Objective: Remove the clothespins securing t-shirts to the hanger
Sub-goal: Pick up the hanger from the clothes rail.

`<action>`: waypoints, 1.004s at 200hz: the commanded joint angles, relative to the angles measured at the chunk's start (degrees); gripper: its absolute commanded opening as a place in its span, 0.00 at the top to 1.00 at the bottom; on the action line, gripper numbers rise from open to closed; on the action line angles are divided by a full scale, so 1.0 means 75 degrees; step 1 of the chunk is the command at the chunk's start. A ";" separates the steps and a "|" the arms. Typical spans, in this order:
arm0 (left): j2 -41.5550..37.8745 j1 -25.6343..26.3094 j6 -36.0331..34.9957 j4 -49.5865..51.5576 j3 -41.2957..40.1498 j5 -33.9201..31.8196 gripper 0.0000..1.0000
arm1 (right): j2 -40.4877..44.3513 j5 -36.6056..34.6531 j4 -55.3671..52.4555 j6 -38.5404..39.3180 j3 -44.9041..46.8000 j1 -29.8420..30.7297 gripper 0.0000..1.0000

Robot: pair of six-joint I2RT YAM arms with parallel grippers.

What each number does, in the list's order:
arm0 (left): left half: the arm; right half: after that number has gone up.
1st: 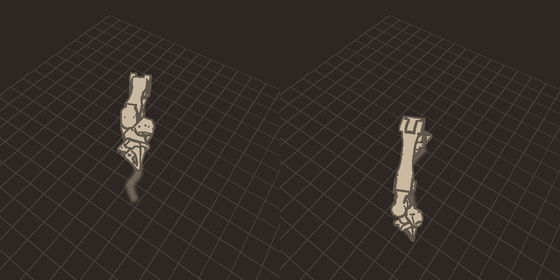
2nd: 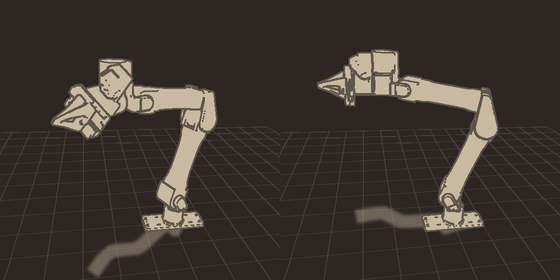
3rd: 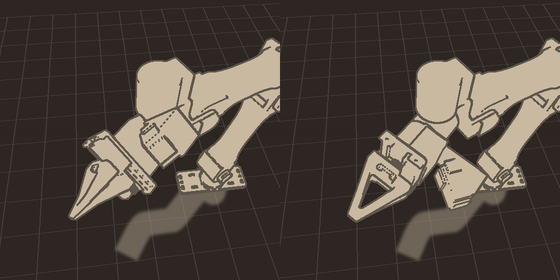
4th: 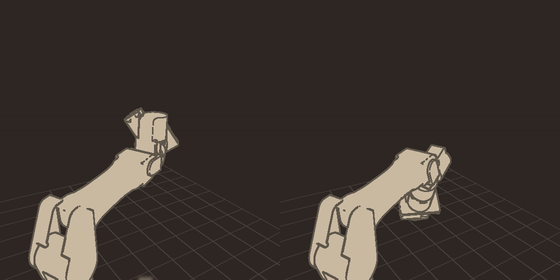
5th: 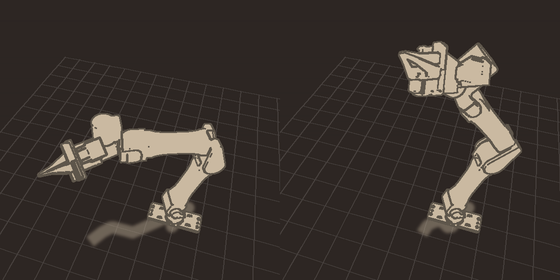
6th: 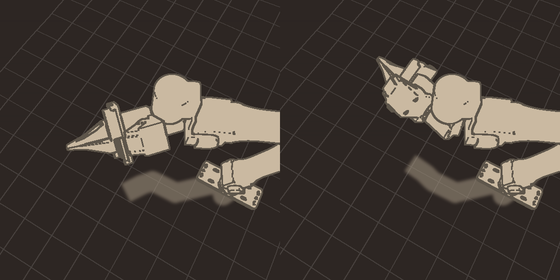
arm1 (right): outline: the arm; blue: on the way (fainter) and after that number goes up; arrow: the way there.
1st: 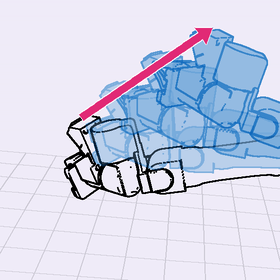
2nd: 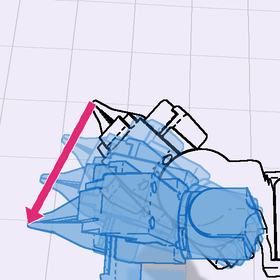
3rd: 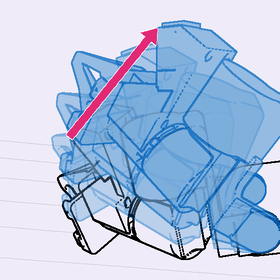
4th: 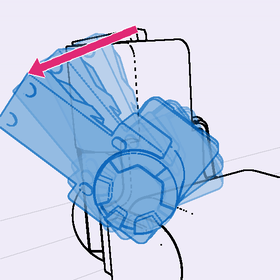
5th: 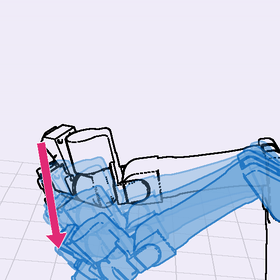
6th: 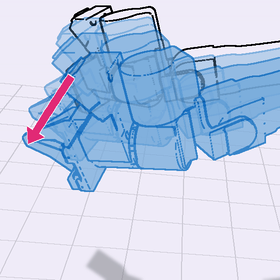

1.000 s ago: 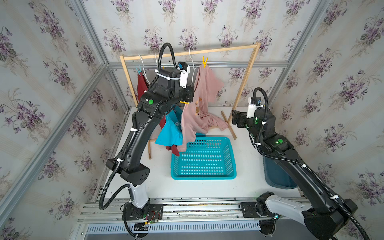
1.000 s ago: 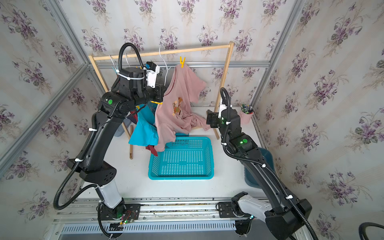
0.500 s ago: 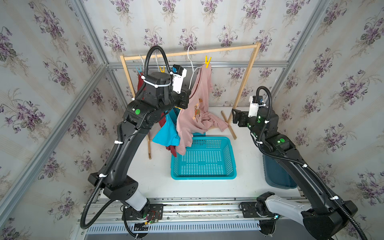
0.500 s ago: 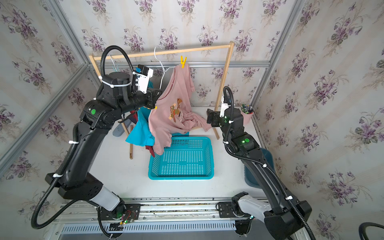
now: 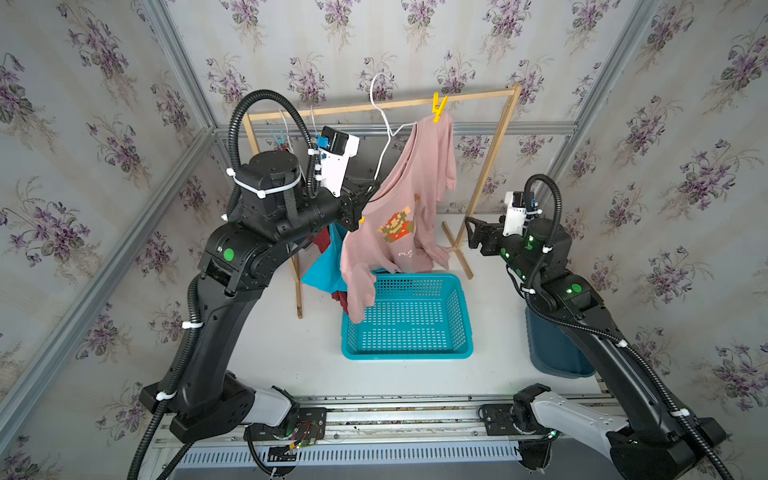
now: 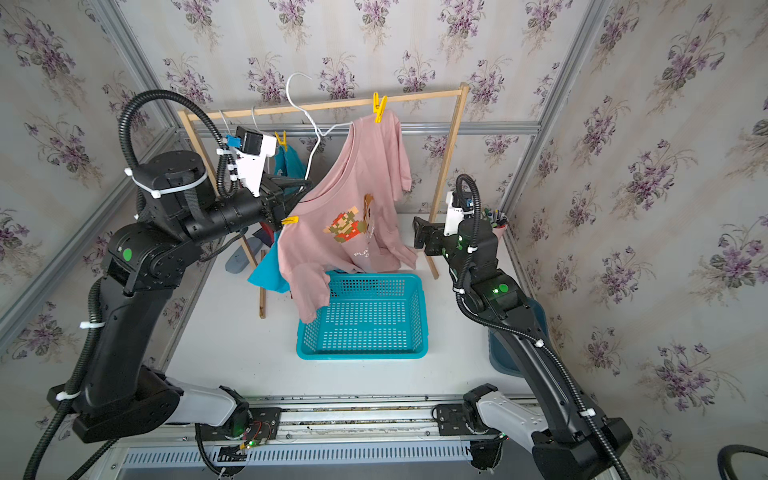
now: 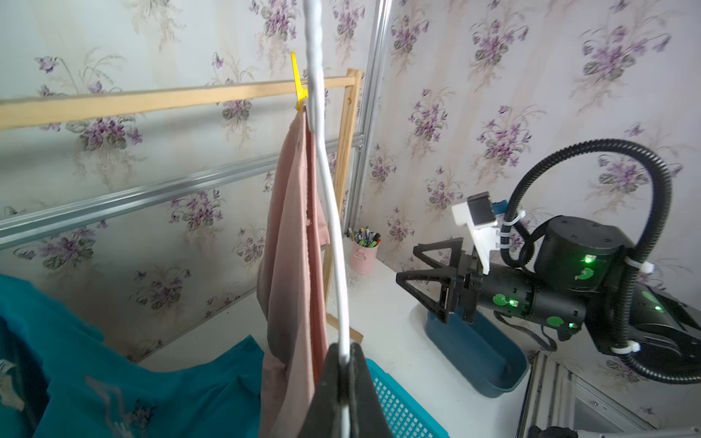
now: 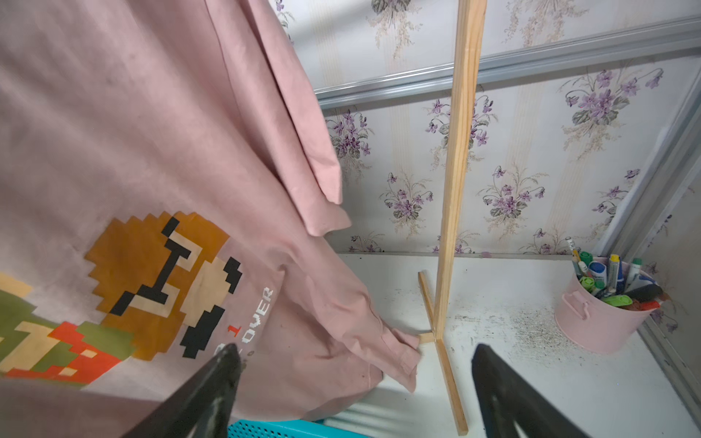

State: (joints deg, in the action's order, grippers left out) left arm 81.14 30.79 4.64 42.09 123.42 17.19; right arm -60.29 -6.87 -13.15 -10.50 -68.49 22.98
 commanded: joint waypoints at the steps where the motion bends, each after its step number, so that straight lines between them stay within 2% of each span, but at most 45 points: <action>1: -0.0241 -0.0005 0.0044 -0.0848 0.0006 0.0738 1.00 | 0.0202 0.0144 0.0142 0.0031 0.0043 -0.0106 0.07; 47: -0.0619 -0.0008 -0.0067 -0.1061 -0.0103 0.1351 1.00 | 0.0380 0.0477 -0.0086 -0.0100 0.0055 -0.0176 0.07; 72: -0.0668 -0.0013 -0.0034 -0.1132 0.0340 0.1724 1.00 | 0.0503 0.0495 -0.0191 -0.0056 -0.0018 -0.0176 0.07; 127: -0.0763 -0.0015 0.0066 -0.1258 0.1159 0.1352 1.00 | 0.1001 0.0694 -0.0211 0.0124 0.0099 -0.0172 0.07; 178: -0.0900 -0.0027 0.0000 -0.1297 0.1114 0.1066 1.00 | 0.1403 0.0723 -0.0177 0.0263 0.0214 -0.0175 0.08; 201: -0.0831 -0.0027 0.0104 -0.1299 0.1238 0.1237 1.00 | 0.1500 0.0654 -0.0287 0.0350 0.0181 -0.0173 0.08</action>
State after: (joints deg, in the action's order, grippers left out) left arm 74.56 30.72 5.08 36.88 131.85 26.61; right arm -49.69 -1.87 -14.94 -8.99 -66.92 21.69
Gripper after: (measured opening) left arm 0.060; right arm 0.921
